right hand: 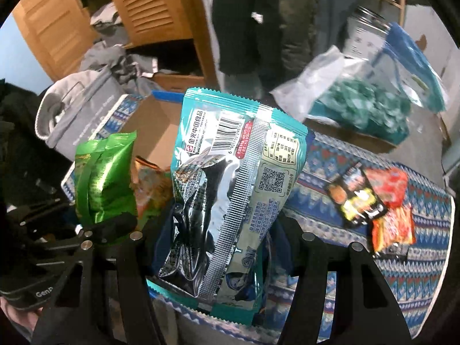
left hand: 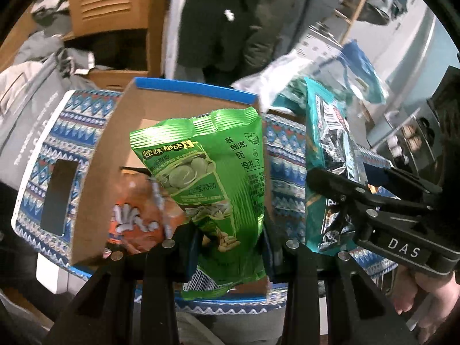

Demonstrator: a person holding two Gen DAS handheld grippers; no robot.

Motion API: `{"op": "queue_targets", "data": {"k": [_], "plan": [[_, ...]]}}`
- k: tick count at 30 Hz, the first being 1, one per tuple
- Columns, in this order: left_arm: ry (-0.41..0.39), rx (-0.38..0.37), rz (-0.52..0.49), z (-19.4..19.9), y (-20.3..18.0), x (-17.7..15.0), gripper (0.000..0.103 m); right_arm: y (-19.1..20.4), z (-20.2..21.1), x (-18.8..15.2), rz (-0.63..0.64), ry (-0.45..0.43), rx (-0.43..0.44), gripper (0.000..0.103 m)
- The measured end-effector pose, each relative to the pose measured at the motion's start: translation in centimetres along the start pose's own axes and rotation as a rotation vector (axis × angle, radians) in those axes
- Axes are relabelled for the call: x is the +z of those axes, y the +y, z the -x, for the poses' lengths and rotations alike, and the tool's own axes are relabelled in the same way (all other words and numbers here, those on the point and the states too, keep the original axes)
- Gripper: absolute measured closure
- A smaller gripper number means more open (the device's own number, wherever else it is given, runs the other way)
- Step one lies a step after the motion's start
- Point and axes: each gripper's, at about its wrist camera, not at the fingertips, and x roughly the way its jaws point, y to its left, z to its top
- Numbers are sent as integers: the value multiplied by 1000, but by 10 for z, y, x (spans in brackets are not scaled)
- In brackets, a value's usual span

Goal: Organize snacks
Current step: 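Lift both held bags and carry them over the cardboard box, then open both grippers to drop the bags into the box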

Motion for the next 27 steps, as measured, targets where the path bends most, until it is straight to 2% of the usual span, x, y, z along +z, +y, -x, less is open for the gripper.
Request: {"op": "queue_targets", "data": {"k": [7, 19, 21, 27], "plan": [[-8, 46, 63, -2, 38, 4, 67, 33, -24, 16, 36, 24, 23, 43], [10, 95, 149, -16, 74, 4, 67, 65, -58, 30, 78, 61, 1, 41], [12, 104, 175, -17, 78, 4, 61, 66, -59, 30, 85, 59, -5, 36], [-23, 106, 204, -12, 82, 5, 42, 60, -58, 30, 72, 54, -20, 32]]}}
